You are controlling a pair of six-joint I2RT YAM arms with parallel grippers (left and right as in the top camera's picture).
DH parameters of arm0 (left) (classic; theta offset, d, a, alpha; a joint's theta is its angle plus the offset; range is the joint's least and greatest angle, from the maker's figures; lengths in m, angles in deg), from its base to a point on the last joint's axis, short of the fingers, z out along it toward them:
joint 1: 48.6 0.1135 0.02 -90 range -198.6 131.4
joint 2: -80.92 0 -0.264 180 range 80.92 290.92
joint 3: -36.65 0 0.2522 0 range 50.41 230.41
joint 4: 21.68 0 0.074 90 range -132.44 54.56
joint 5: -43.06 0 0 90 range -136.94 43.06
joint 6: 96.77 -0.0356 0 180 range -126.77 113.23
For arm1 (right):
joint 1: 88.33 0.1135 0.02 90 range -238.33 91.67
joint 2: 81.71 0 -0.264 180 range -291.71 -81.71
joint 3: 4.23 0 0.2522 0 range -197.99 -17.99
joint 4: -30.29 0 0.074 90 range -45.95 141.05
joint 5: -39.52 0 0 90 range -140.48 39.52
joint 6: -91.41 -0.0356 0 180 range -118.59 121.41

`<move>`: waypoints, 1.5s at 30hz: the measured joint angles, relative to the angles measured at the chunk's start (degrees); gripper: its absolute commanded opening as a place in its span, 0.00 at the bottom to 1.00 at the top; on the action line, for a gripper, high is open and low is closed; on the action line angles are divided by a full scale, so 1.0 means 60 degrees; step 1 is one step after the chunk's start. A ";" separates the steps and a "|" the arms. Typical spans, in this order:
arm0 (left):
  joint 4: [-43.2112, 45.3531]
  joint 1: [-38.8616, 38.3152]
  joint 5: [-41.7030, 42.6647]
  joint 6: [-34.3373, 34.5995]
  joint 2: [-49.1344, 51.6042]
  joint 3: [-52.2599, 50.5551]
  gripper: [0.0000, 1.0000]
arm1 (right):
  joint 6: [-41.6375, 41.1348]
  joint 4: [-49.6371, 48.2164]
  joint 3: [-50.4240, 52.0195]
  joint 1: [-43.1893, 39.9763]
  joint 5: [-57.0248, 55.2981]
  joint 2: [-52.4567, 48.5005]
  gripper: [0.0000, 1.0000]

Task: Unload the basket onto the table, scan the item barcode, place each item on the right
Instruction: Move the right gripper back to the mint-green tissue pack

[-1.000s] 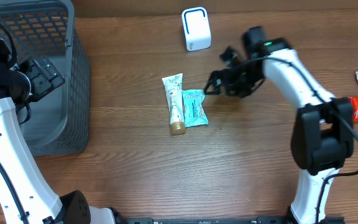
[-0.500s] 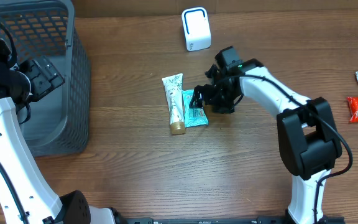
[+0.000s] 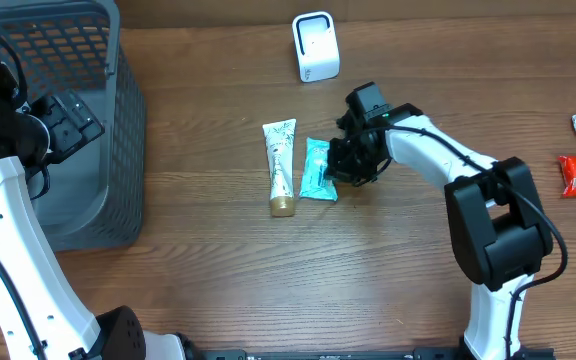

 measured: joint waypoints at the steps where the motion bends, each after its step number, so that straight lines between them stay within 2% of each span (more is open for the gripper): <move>1: 0.0004 0.0000 0.0000 0.0000 0.0000 0.0000 1.00 | 0.0018 0.0102 0.0000 -0.0153 -0.0025 0.0007 0.08; 3: 0.0004 0.0000 0.0000 0.0004 0.0000 0.0000 1.00 | 0.0131 0.0342 -0.0007 -0.0525 -0.0157 0.0025 0.18; 9: 0.0004 0.0000 0.0000 0.0000 0.0000 0.0000 1.00 | 0.0630 0.1228 -0.0004 -0.1388 -0.1402 0.0058 0.18; 10: 0.0000 0.0000 0.0000 0.0000 0.0000 0.0000 1.00 | 0.0667 0.1344 0.0007 -0.1446 -0.1665 0.0051 0.21; 11: 0.0004 0.0000 0.0000 0.0000 0.0000 0.0000 1.00 | 0.0699 0.1490 0.0007 -0.1494 -0.1993 0.0047 0.31; 14: 0.0004 0.0000 0.0000 0.0000 0.0000 0.0000 1.00 | 0.0878 0.1705 -0.0018 -0.1464 -0.2550 0.0102 0.39; 21: 0.0004 0.0000 0.0004 0.0000 0.0000 0.0000 1.00 | 0.1126 0.3355 -0.0652 -0.1377 -0.3355 0.0047 0.45; 25: 0.0004 0.0000 0.0000 0.0000 0.0000 0.0000 1.00 | 0.1468 0.4579 -0.2197 -0.1304 -0.3359 -0.0015 0.47; 28: 0.0000 0.0000 0.0000 0.0000 0.0000 0.0000 1.00 | 0.1738 0.4830 -0.3173 -0.1009 -0.3184 -0.0015 0.48; 33: 0.0000 0.0000 0.0000 0.0000 0.0000 0.0000 1.00 | 0.1909 0.3963 -0.3526 0.0204 -0.3235 -0.0015 0.53; 36: 0.0004 0.0000 0.0004 0.0000 0.0000 0.0000 1.00 | 0.1486 0.3457 -0.3351 0.1020 -0.3960 -0.0015 0.56; 39: 0.0000 0.0000 0.0000 0.0000 0.0000 0.0000 1.00 | 0.0619 0.2998 -0.2670 0.1723 -0.5271 -0.0015 0.56; 45: 0.0004 0.0000 0.0000 0.0000 0.0000 0.0000 1.00 | -0.0444 0.1406 -0.1188 0.2131 -0.6579 -0.0025 0.56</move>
